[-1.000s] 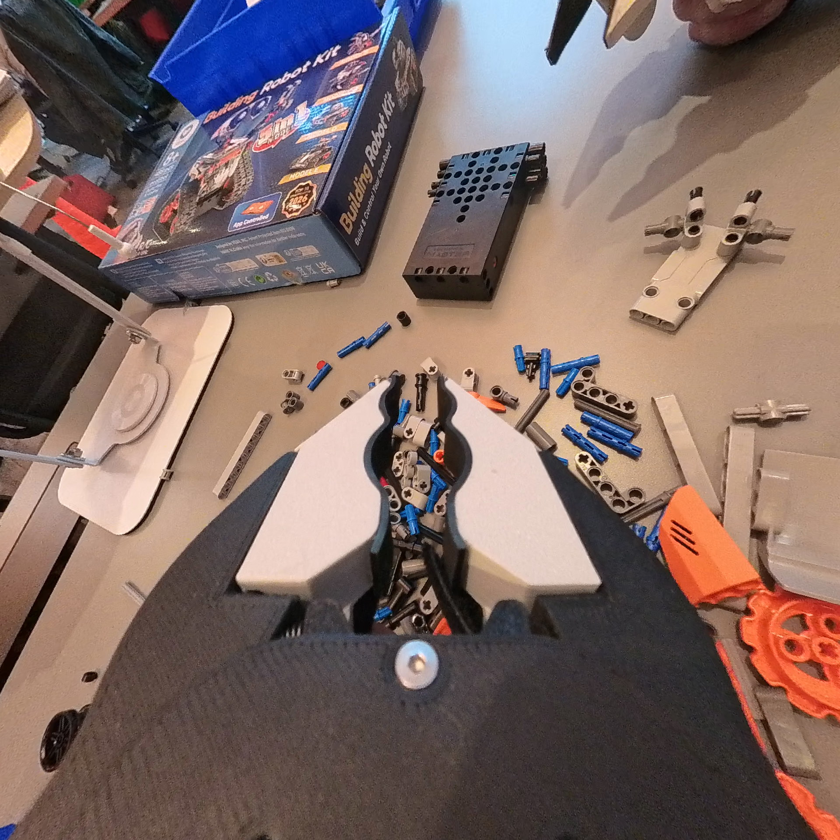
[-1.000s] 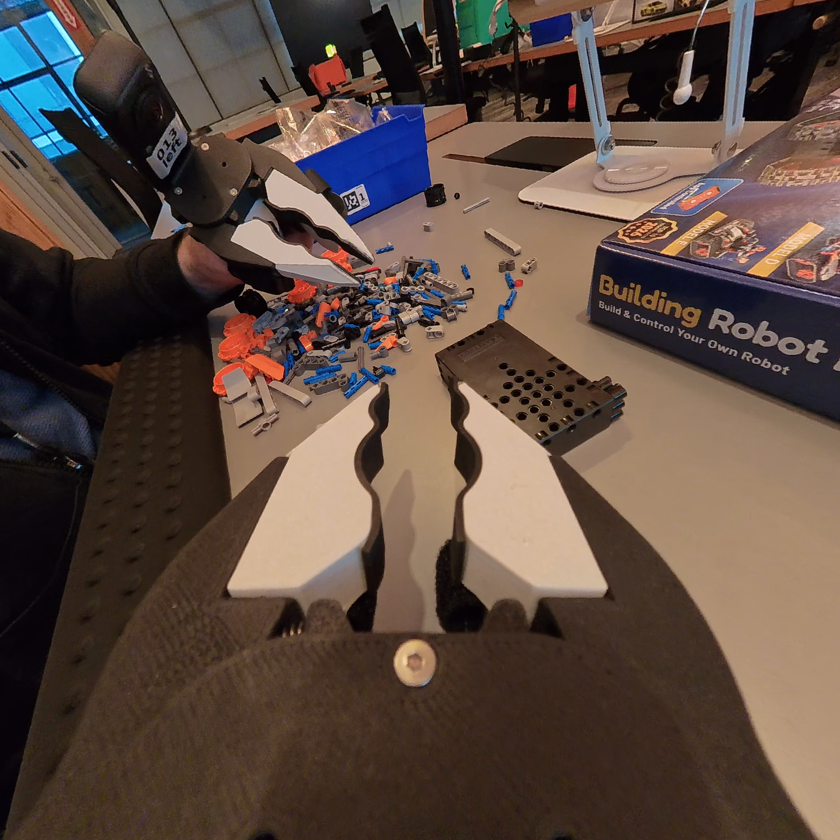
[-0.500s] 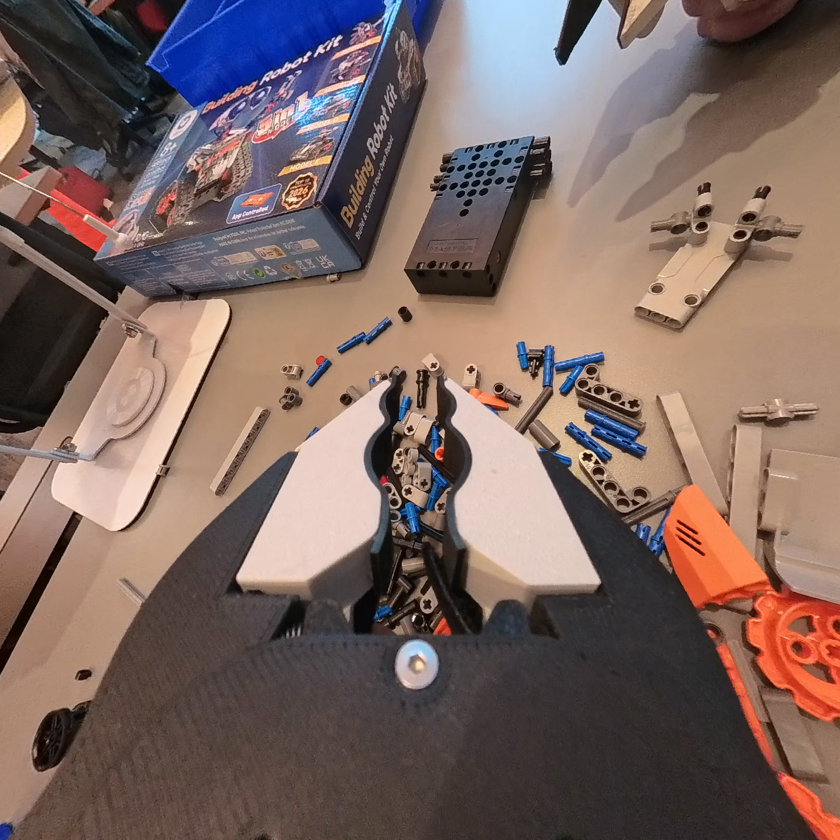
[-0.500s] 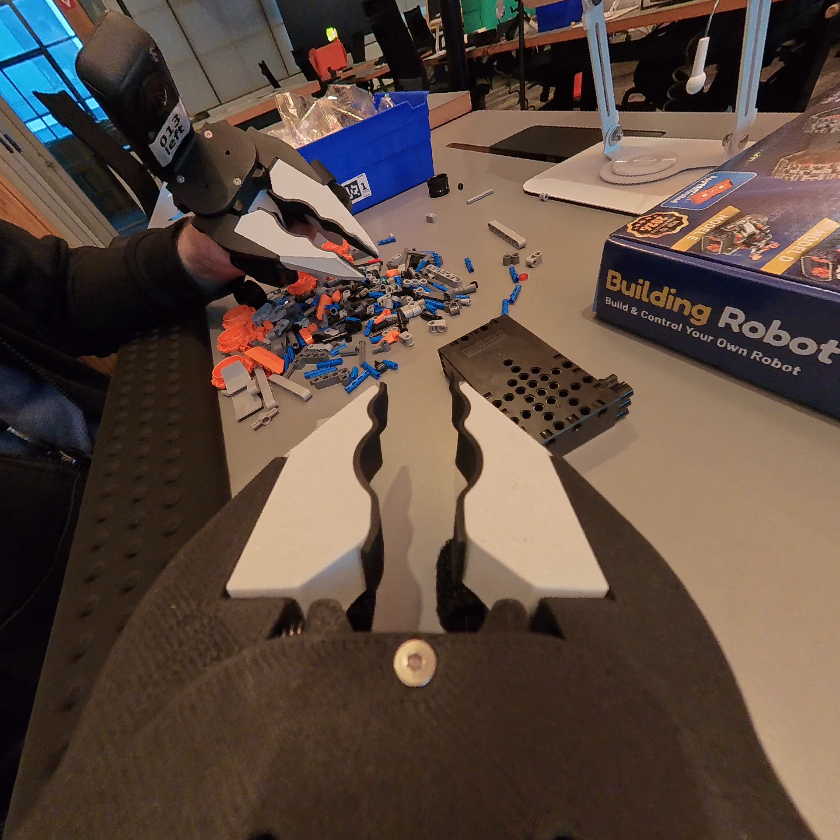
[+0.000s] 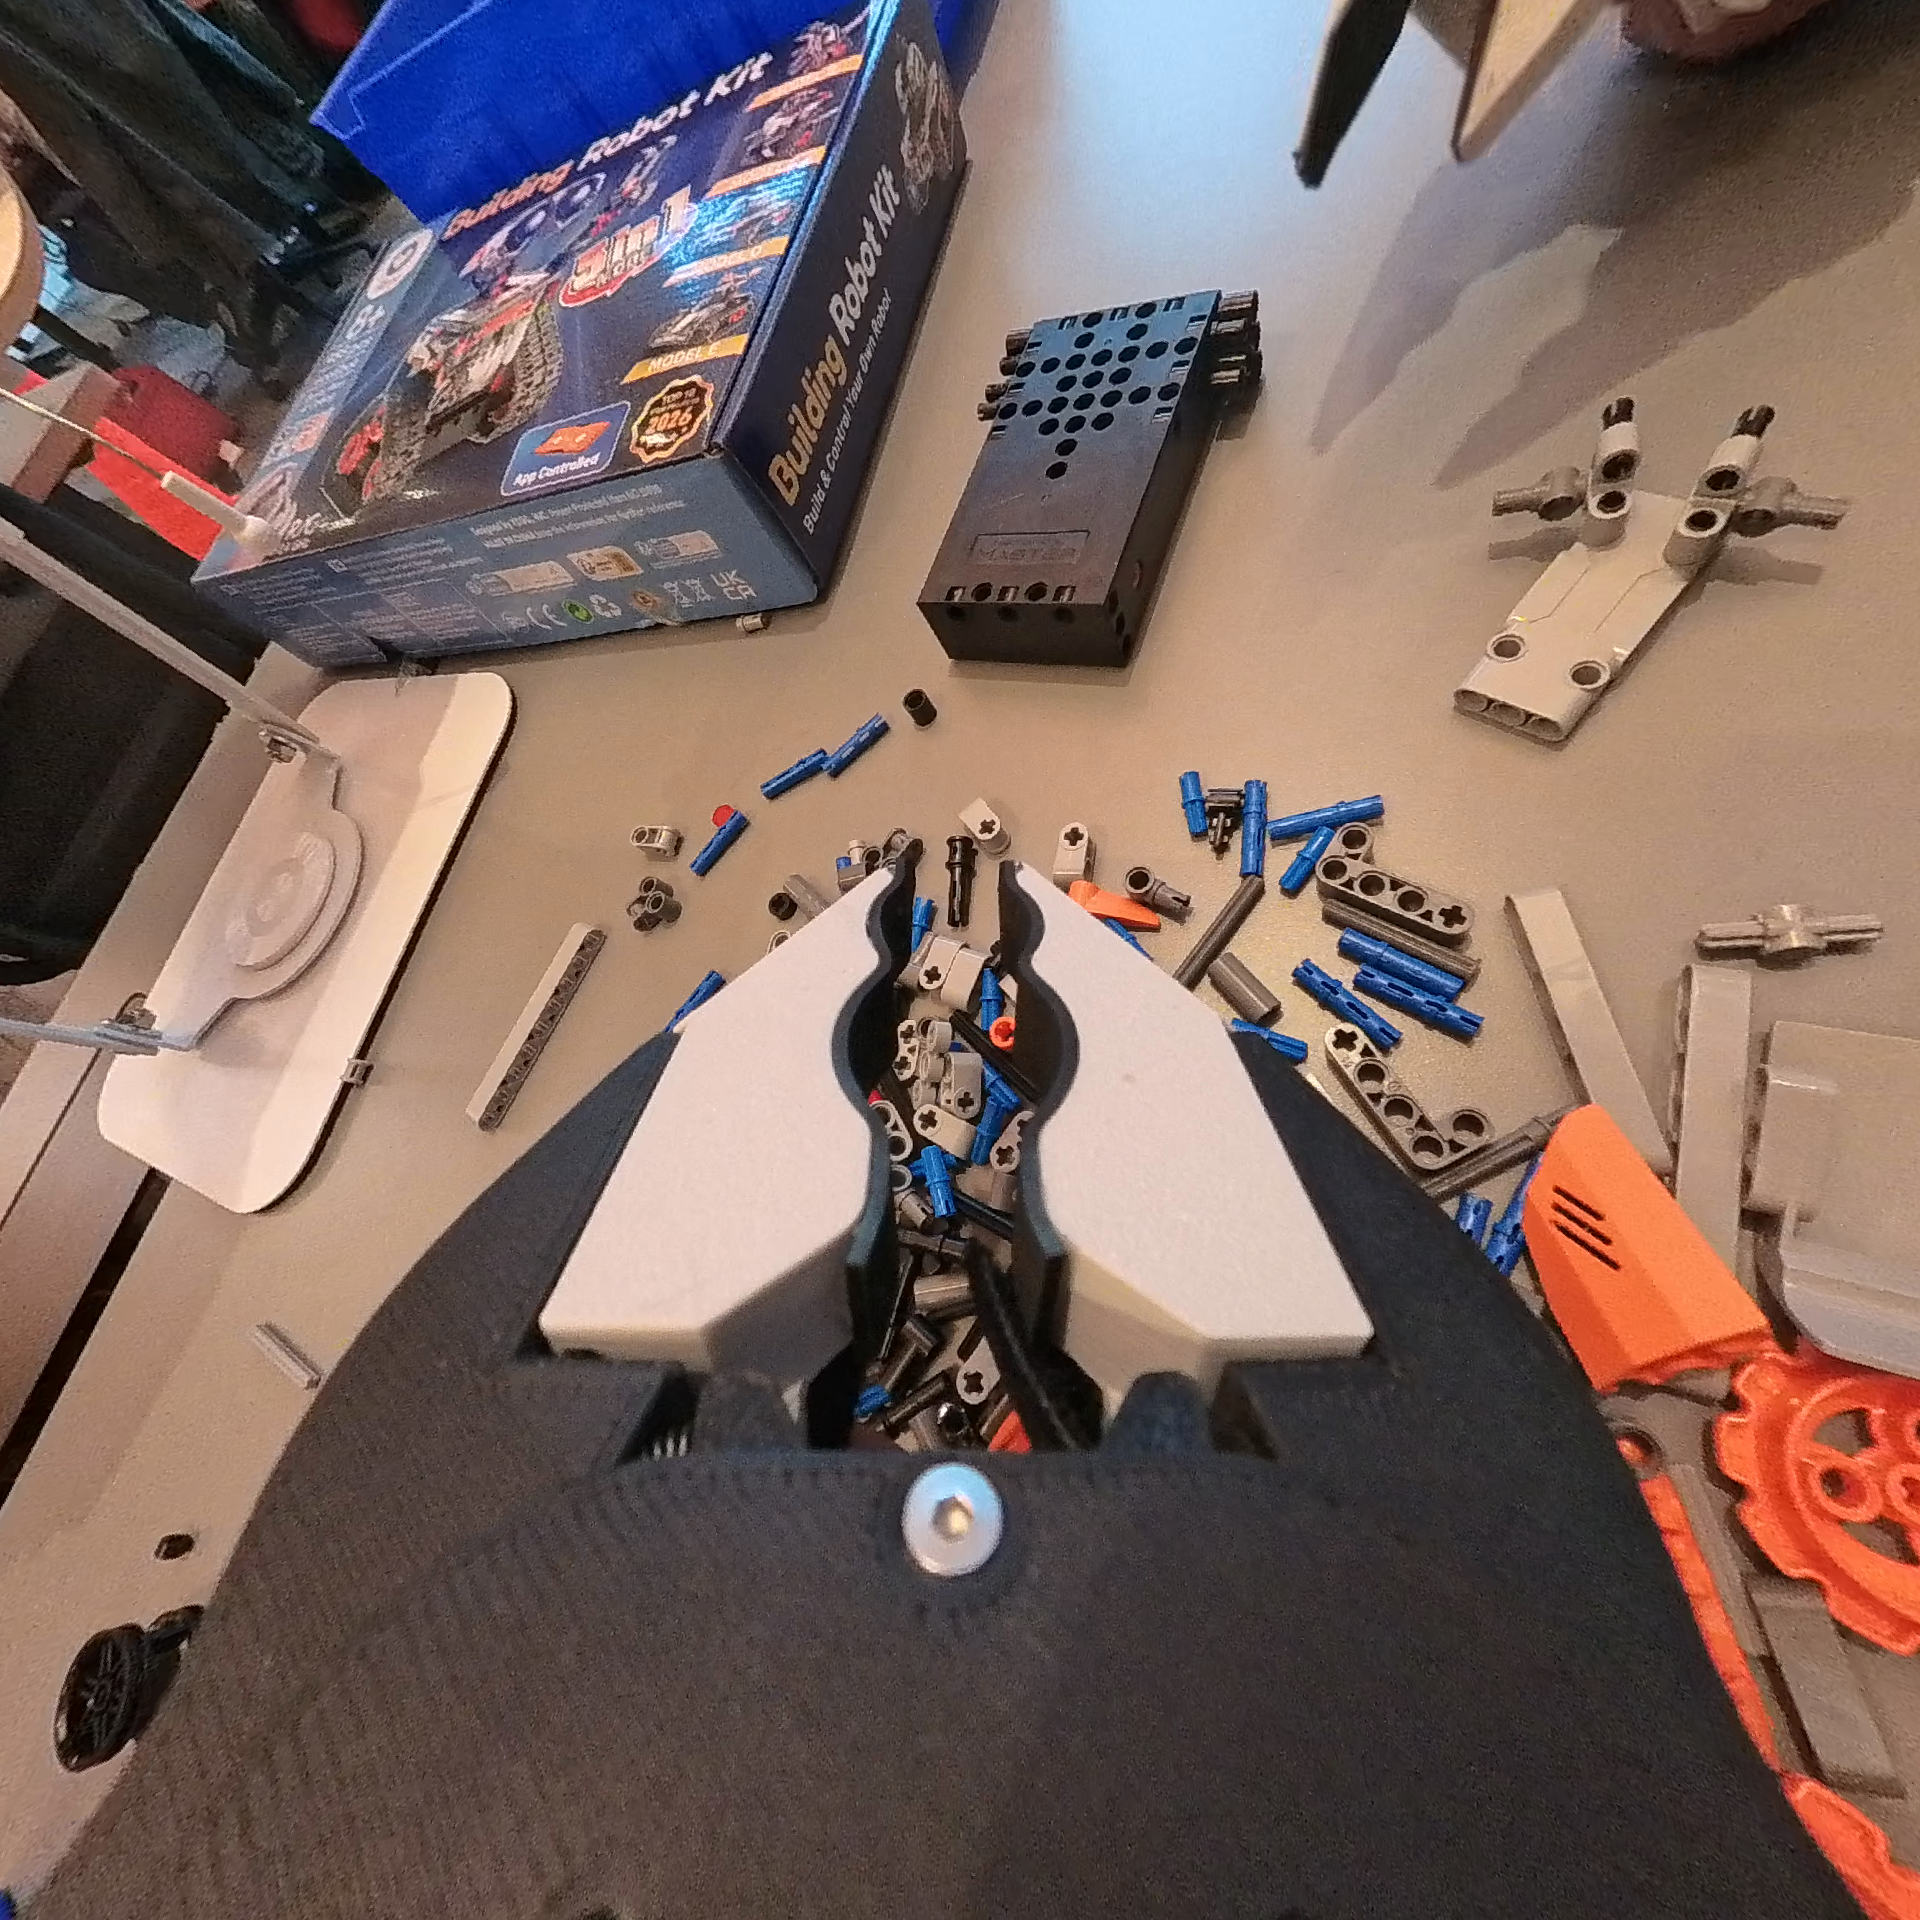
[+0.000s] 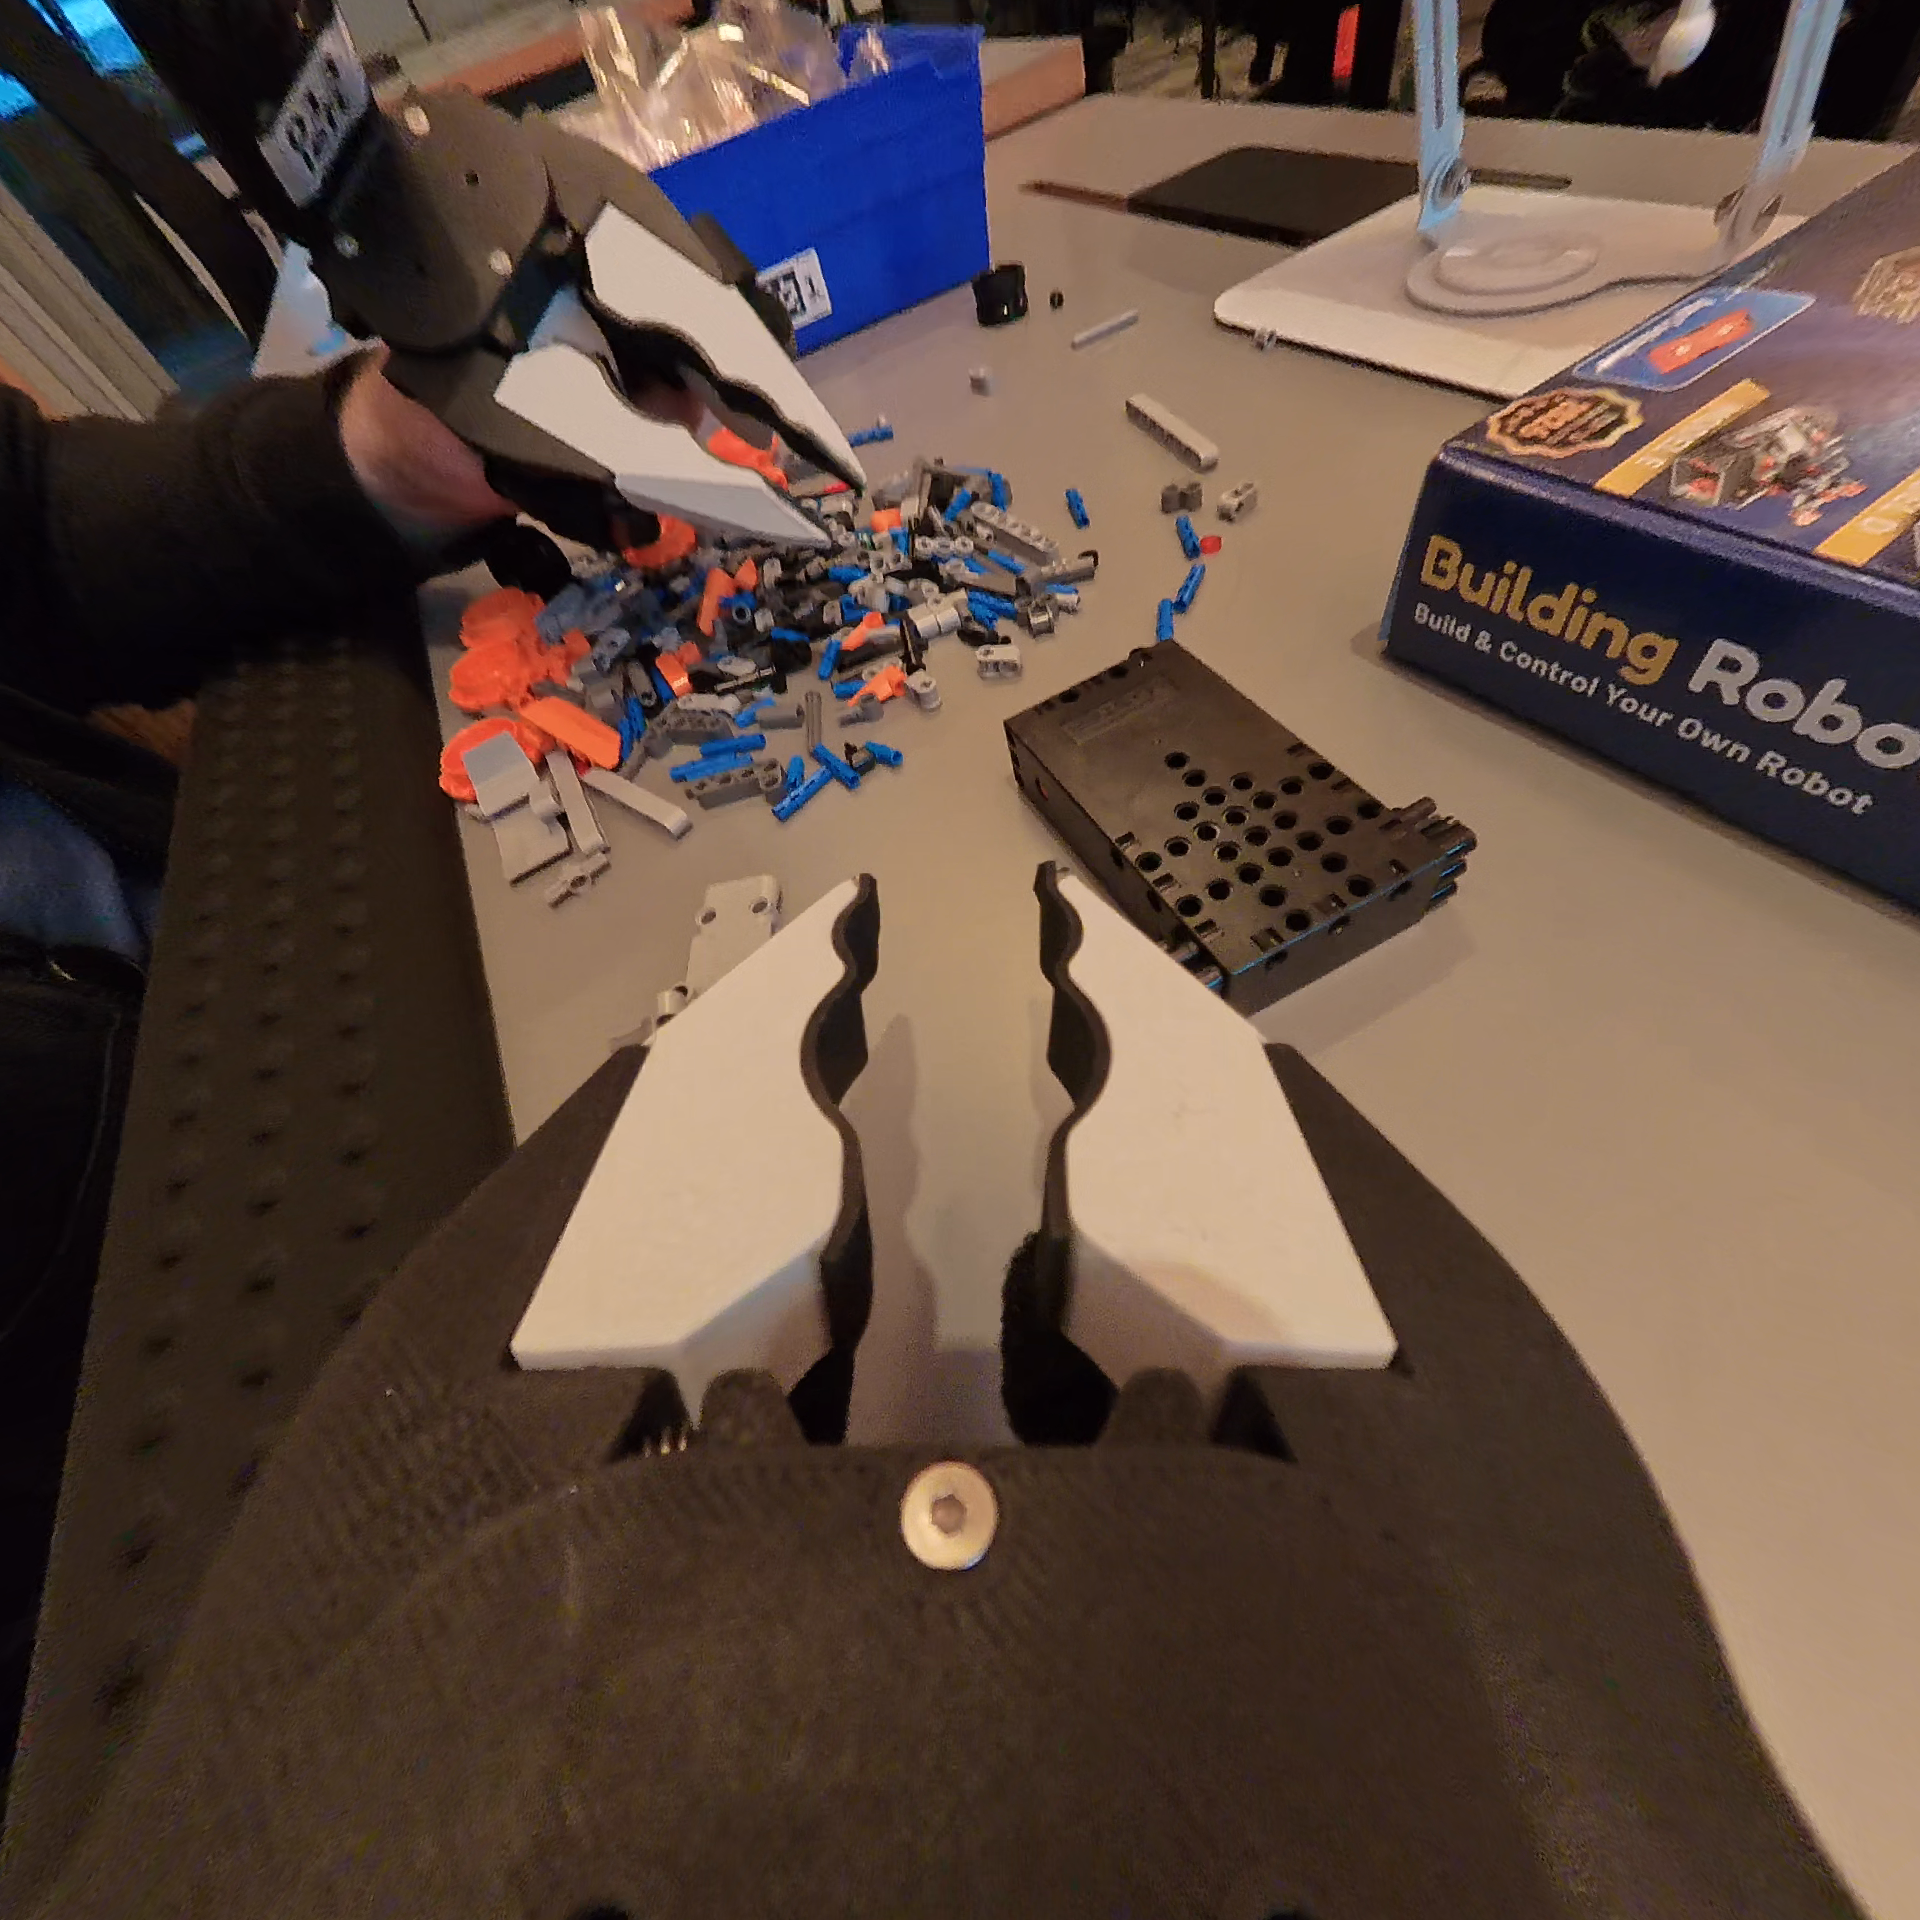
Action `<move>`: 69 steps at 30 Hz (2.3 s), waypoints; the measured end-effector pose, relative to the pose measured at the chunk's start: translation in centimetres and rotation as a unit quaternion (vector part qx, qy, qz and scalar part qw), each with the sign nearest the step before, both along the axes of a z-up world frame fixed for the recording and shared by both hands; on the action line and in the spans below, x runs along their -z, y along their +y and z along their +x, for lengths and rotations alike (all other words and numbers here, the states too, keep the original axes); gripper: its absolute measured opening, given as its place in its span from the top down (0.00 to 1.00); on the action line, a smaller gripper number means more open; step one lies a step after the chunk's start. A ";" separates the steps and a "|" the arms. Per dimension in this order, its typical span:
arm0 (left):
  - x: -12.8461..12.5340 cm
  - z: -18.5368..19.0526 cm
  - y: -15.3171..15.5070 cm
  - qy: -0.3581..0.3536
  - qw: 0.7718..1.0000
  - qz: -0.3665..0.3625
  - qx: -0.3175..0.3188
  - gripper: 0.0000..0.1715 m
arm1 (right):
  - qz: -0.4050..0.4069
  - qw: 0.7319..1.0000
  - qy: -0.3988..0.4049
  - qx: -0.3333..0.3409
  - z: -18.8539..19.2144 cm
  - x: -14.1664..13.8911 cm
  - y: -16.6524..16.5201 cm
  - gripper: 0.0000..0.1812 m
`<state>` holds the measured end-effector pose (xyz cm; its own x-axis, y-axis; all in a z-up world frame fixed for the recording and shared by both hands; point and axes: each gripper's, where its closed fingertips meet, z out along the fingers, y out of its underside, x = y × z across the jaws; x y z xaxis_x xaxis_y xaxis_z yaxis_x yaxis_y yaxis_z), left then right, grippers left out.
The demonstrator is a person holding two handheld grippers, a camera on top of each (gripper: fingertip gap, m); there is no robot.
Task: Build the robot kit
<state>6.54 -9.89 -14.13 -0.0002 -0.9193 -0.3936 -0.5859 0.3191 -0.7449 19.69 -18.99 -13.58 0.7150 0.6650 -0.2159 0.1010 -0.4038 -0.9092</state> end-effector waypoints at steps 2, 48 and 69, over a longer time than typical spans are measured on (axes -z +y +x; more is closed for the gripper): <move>0.0 0.0 0.0 0.001 1.000 0.000 -0.001 0.92 | -0.006 1.000 -0.007 -0.006 -0.3 0.3 -0.1 0.84; 0.0 0.6 -1.3 0.007 1.000 0.010 0.024 0.92 | -0.050 0.982 -0.146 -0.106 -6.3 4.1 -3.1 0.89; 1.3 1.5 -5.1 0.031 0.993 0.036 0.106 0.92 | -0.041 0.981 -0.166 -0.094 -5.9 4.3 -2.7 0.92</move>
